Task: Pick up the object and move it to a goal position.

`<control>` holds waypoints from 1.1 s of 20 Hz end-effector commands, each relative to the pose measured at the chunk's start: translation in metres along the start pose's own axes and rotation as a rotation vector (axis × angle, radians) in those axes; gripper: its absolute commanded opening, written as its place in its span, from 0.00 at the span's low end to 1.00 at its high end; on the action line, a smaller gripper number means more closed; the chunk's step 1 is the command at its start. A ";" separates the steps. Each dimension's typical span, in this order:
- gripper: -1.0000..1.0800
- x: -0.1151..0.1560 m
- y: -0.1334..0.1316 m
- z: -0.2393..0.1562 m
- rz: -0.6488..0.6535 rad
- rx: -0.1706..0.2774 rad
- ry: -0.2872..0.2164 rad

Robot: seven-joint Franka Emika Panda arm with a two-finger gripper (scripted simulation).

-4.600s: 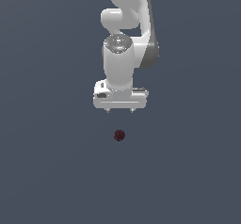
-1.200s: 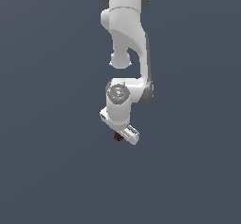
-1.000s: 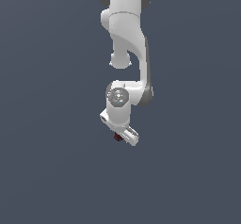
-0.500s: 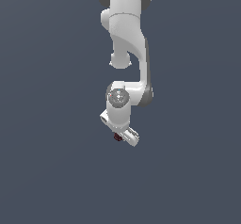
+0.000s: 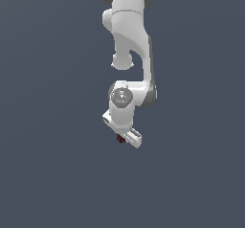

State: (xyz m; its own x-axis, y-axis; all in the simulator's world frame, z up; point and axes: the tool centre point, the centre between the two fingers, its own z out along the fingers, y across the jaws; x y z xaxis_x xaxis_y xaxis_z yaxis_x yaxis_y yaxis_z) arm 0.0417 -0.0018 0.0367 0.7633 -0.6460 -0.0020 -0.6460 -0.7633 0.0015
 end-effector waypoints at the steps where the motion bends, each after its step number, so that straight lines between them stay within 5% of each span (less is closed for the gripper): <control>1: 0.00 -0.003 -0.003 -0.010 -0.001 0.002 0.001; 9: 0.00 -0.024 -0.019 -0.068 0.000 0.002 0.001; 22: 0.00 -0.075 -0.059 -0.215 0.001 0.001 0.003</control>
State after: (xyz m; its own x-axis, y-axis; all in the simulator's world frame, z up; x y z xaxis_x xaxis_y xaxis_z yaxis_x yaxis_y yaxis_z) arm 0.0252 0.0845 0.2335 0.7630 -0.6465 0.0003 -0.6465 -0.7630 0.0006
